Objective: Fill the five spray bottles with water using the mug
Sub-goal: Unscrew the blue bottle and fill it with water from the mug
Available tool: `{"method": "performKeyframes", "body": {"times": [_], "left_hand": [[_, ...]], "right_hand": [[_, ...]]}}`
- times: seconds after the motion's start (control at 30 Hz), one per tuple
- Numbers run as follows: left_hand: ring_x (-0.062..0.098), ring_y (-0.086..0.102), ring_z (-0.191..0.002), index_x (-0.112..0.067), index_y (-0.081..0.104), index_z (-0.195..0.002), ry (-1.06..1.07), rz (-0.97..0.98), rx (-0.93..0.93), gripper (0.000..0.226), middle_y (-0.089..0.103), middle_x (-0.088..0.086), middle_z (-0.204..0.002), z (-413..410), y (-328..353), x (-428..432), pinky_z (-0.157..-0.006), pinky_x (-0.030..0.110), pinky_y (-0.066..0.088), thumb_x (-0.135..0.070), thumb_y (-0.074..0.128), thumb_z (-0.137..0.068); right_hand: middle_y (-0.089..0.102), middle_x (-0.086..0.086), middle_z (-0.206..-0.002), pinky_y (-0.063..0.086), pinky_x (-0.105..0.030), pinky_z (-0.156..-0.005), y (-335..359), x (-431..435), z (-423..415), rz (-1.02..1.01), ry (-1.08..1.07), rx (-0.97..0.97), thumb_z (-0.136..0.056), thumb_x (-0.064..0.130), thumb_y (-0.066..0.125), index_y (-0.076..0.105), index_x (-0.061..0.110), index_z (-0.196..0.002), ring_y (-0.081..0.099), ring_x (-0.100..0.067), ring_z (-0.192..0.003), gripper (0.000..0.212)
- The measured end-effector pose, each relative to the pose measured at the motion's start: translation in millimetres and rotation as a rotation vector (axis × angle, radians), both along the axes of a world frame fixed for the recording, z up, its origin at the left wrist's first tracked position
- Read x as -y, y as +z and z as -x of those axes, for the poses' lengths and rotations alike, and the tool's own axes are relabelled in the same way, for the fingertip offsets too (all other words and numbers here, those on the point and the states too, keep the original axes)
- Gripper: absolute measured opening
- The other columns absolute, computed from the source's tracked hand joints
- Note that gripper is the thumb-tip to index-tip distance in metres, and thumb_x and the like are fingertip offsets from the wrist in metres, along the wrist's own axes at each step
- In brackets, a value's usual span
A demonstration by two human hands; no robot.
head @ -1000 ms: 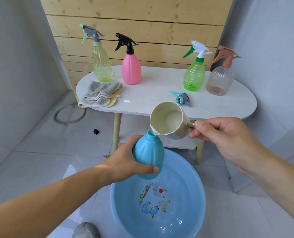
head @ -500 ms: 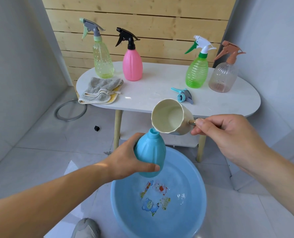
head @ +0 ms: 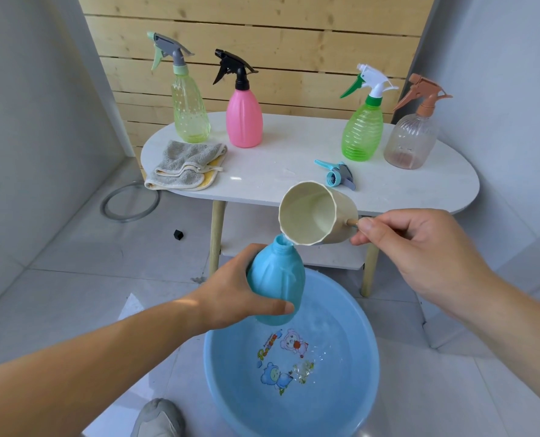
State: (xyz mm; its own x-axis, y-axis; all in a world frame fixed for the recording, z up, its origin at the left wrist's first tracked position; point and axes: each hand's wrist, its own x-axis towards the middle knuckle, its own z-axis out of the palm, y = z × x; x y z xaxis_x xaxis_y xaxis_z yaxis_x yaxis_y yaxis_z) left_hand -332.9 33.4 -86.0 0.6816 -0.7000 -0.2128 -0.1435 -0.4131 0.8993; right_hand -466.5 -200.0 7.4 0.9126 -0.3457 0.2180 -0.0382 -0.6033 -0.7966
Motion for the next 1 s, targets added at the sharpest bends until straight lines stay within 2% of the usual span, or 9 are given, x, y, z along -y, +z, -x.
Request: {"method": "performKeyframes", "body": {"times": [0.3,0.4,0.5,0.63,0.77,0.87,0.93,0.97,1.0], "left_hand": [[0.011,0.072,-0.104,-0.044,0.054,-0.127,0.003,-0.003,0.005,0.084,0.070,-0.013,-0.112,-0.7,-2.1,1.4,-0.089,0.040,0.064,-0.046,0.097,-0.054],[0.011,0.072,-0.103,-0.044,0.054,-0.127,0.001,-0.018,0.014,0.083,0.070,-0.012,-0.112,-0.2,-2.0,1.0,-0.089,0.040,0.064,-0.045,0.097,-0.055],[0.011,0.072,-0.103,-0.043,0.053,-0.127,-0.003,-0.034,0.025,0.080,0.070,-0.011,-0.113,0.9,-1.4,0.6,-0.088,0.040,0.064,-0.038,0.098,-0.061],[0.011,0.072,-0.102,-0.042,0.053,-0.128,-0.006,-0.033,0.022,0.079,0.071,-0.010,-0.113,0.8,-1.7,0.5,-0.088,0.040,0.064,-0.034,0.099,-0.065],[0.011,0.072,-0.102,-0.043,0.054,-0.127,-0.009,-0.024,0.013,0.080,0.071,-0.010,-0.112,0.6,-3.4,0.0,-0.088,0.040,0.064,-0.038,0.098,-0.060],[0.012,0.072,-0.103,-0.044,0.054,-0.127,-0.002,-0.020,0.014,0.083,0.071,-0.011,-0.112,0.7,-3.5,0.5,-0.089,0.041,0.064,-0.043,0.097,-0.056],[0.011,0.072,-0.103,-0.044,0.054,-0.127,-0.001,-0.024,0.016,0.081,0.071,-0.011,-0.112,0.7,-3.2,0.4,-0.089,0.040,0.064,-0.039,0.098,-0.059],[0.011,0.072,-0.103,-0.044,0.054,-0.127,-0.001,-0.026,0.017,0.079,0.071,-0.011,-0.113,0.7,-2.9,0.4,-0.089,0.040,0.064,-0.036,0.099,-0.062],[0.011,0.072,-0.103,-0.043,0.054,-0.127,-0.001,-0.026,0.016,0.078,0.071,-0.011,-0.112,0.9,-2.7,0.1,-0.089,0.040,0.064,-0.034,0.099,-0.064]], "right_hand": [[0.069,-0.017,-0.070,0.033,-0.027,-0.055,2.9,-2.9,1.3,-0.019,-0.009,0.011,-0.092,0.039,0.063,0.078,0.028,-0.076,0.052,-0.036,-0.065,0.024],[0.072,0.002,-0.065,0.036,-0.018,-0.055,3.7,-3.0,1.6,-0.032,-0.020,0.022,-0.092,0.035,0.064,0.078,0.026,-0.076,0.056,-0.026,-0.065,0.023],[0.064,0.003,-0.054,0.031,-0.015,-0.047,4.1,-3.5,1.9,-0.043,-0.024,0.016,-0.092,0.034,0.063,0.078,0.026,-0.076,0.043,-0.014,-0.050,0.023],[0.073,0.008,-0.066,0.036,-0.016,-0.051,4.1,-4.2,2.4,-0.036,-0.035,0.009,-0.092,0.035,0.063,0.078,0.026,-0.078,0.052,-0.013,-0.056,0.022],[0.070,0.013,-0.062,0.034,-0.008,-0.050,4.5,-5.3,2.4,-0.041,-0.039,0.006,-0.092,0.032,0.064,0.078,0.025,-0.079,0.048,-0.001,-0.051,0.020],[0.068,0.017,-0.059,0.034,-0.008,-0.051,5.8,-6.6,2.6,-0.043,-0.040,-0.001,-0.093,0.030,0.064,0.078,0.024,-0.078,0.050,0.000,-0.050,0.021],[0.071,0.009,-0.062,0.044,-0.017,-0.058,4.0,-5.6,1.7,-0.065,-0.040,-0.020,-0.094,0.032,0.064,0.078,0.024,-0.076,0.059,-0.006,-0.057,0.024],[0.074,0.002,-0.071,0.053,-0.028,-0.072,2.2,-4.2,0.2,-0.101,-0.045,-0.025,-0.094,0.034,0.064,0.079,0.023,-0.076,0.067,-0.013,-0.068,0.026],[0.077,-0.003,-0.080,0.055,-0.038,-0.088,-0.9,-2.2,-1.4,-0.173,-0.053,-0.027,-0.094,0.034,0.063,0.079,0.022,-0.076,0.071,-0.019,-0.082,0.026]]}}
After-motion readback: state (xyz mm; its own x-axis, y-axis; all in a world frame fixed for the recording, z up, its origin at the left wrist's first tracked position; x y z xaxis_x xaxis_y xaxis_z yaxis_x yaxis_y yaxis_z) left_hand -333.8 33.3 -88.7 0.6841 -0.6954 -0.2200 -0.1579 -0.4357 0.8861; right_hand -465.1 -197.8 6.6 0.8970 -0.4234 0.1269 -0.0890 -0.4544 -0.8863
